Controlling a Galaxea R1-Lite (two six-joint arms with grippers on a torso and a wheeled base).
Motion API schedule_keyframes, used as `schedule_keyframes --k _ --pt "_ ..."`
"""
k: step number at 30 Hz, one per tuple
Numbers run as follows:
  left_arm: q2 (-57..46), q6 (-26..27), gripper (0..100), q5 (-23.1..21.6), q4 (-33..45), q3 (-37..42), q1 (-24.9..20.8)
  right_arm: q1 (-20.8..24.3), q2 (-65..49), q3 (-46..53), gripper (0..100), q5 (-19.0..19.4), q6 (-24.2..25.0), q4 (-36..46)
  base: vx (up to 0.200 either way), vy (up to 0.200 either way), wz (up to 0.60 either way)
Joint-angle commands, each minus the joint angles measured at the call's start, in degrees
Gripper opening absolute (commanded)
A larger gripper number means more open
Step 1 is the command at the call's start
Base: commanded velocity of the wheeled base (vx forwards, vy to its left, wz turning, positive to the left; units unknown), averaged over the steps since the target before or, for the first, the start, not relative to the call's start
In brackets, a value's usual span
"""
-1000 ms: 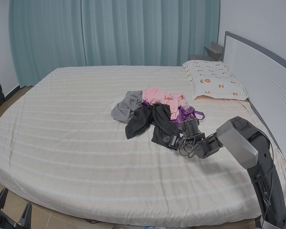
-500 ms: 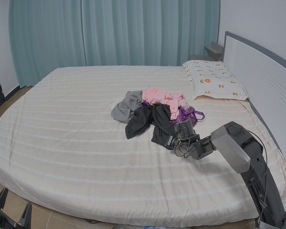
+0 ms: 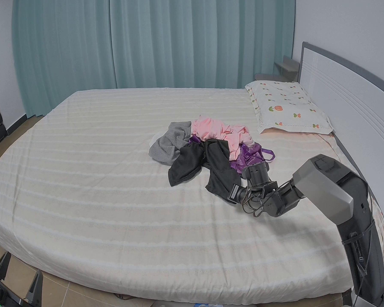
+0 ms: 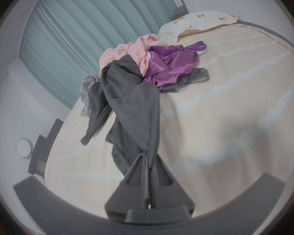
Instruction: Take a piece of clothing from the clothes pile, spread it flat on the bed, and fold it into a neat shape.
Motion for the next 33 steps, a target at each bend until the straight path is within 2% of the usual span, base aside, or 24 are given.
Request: schedule_keyframes --k 1,2,3,4,13,23,33 --pt "-0.4 0.0 100 0.0 0.0 0.9 0.0 0.0 -17.2 18.4 0 3.7 2.6 -8.9 0.000 0.000 0.00" --pt "-0.4 0.0 100 0.0 0.0 1.0 0.0 0.2 -20.4 22.8 0 5.1 3.5 -11.0 0.000 0.000 0.00" --pt "-0.4 0.0 100 0.0 0.0 0.9 0.0 0.3 -20.8 23.3 0 5.2 3.6 -11.2 0.000 0.000 0.00" --pt "-0.4 0.0 100 0.0 0.0 0.9 0.0 1.1 -25.2 29.0 0 6.2 4.5 -13.3 0.000 0.000 0.00" --pt "-0.4 0.0 100 0.0 0.0 0.9 0.0 5.5 -41.4 47.4 0 6.3 9.0 -21.6 0.000 0.000 0.00" --pt "-0.4 0.0 100 0.0 0.0 0.9 0.0 11.3 -55.6 54.0 0 6.2 8.9 -22.8 0.000 0.000 0.00" --pt "-0.4 0.3 100 -0.3 -0.2 0.9 0.0 11.9 -63.0 54.7 0 6.3 8.2 -25.7 0.000 0.000 0.00"
